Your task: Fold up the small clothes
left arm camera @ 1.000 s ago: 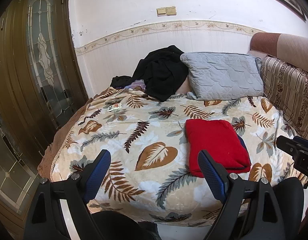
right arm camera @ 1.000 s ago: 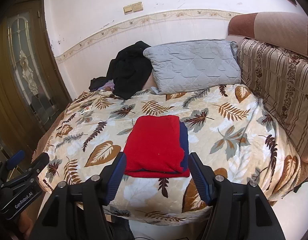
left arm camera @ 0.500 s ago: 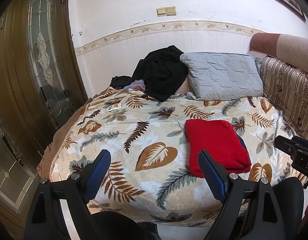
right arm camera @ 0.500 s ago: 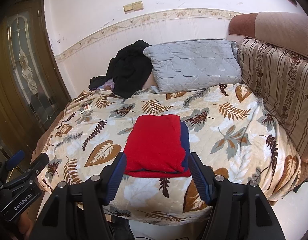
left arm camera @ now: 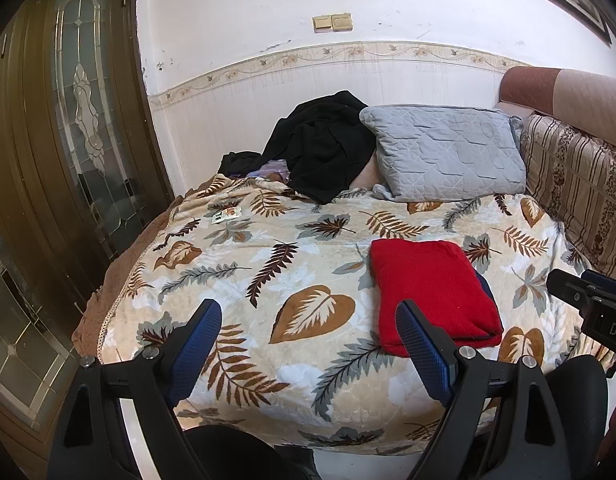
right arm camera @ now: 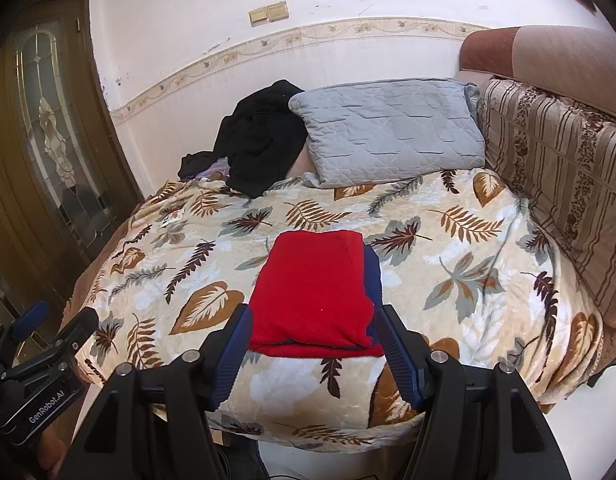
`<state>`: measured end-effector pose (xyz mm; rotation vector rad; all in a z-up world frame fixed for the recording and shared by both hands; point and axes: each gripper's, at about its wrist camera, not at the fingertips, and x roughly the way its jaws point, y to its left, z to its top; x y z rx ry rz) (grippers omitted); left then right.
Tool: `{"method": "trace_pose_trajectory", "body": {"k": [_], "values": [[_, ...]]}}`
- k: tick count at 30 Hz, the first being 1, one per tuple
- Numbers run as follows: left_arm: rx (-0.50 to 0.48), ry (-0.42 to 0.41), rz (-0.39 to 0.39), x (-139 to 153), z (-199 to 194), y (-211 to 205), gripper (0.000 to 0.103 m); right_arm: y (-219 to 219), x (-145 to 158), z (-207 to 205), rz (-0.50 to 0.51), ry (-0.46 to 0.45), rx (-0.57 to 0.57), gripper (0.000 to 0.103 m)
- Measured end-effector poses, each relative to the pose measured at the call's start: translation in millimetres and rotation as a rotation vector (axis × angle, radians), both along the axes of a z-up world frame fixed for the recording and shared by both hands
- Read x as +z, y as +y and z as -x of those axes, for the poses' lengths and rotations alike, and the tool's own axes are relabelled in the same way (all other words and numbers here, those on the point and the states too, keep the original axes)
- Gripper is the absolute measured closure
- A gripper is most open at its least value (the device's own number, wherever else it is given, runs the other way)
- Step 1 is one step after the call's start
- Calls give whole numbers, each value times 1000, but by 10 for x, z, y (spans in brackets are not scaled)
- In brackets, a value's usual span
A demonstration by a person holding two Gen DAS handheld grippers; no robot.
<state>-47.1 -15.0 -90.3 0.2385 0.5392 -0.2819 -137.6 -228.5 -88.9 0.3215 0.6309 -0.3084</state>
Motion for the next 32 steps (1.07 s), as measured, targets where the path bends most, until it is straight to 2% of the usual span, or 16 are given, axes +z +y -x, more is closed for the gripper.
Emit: {"method": "trace_pose_trajectory", "body": {"k": [10, 17, 25, 32], "values": [[-6, 18, -9, -71, -104, -65, 14, -64, -8, -89, -2, -2, 0, 35], [-36, 37, -18, -162, -99, -137, 14, -150, -138, -97, -13, 21, -23, 35], [-60, 44, -8, -136, -150, -202, 14, -194, -111, -65, -6, 17, -38, 35], [-59, 44, 1, -139, -296, -277, 14, -296, -163, -234, -9, 43, -46, 35]]}}
